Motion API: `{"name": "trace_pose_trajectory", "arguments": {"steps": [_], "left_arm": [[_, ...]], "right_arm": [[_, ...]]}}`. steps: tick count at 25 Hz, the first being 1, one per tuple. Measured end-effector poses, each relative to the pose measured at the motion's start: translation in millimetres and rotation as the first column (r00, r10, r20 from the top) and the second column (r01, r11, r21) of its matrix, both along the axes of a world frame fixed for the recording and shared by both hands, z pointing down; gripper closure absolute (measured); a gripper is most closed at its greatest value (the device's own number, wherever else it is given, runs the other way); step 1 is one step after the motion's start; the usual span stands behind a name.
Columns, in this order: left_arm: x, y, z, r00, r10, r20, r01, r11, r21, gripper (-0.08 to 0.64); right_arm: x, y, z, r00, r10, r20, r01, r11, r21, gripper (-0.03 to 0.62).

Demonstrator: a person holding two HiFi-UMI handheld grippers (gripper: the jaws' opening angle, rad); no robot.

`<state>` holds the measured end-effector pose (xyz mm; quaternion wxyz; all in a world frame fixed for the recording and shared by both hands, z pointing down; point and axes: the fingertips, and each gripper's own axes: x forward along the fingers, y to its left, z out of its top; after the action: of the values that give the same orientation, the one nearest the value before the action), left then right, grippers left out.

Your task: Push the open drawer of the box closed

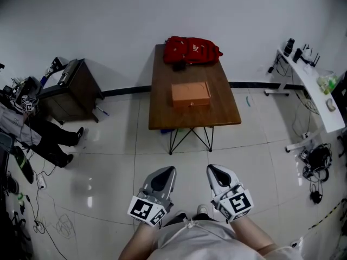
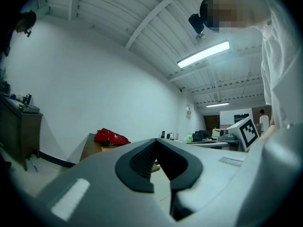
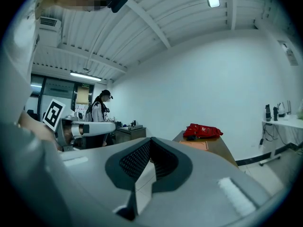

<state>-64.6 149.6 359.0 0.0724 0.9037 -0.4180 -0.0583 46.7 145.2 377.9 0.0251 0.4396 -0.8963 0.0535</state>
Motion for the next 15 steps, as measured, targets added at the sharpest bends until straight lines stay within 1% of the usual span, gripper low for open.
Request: {"name": "trace_pose_trajectory", "arguments": {"steps": [5, 10, 15], "left_arm": [[13, -1, -4, 1.000, -0.009, -0.003, 0.009, 1.000, 0.010, 0.554], [17, -9, -7, 1.000, -0.027, -0.006, 0.027, 0.999, 0.021, 0.554], [25, -15, -9, 1.000, -0.031, 0.000, 0.031, 0.999, 0.030, 0.554]], "right_arm": [[12, -1, -9, 1.000, -0.015, -0.002, 0.015, 0.999, 0.044, 0.589], [18, -4, -14, 1.000, -0.024, 0.003, 0.024, 0.998, 0.063, 0.589], [24, -10, -16, 0.999, -0.041, -0.010, 0.041, 0.996, 0.075, 0.589]]}}
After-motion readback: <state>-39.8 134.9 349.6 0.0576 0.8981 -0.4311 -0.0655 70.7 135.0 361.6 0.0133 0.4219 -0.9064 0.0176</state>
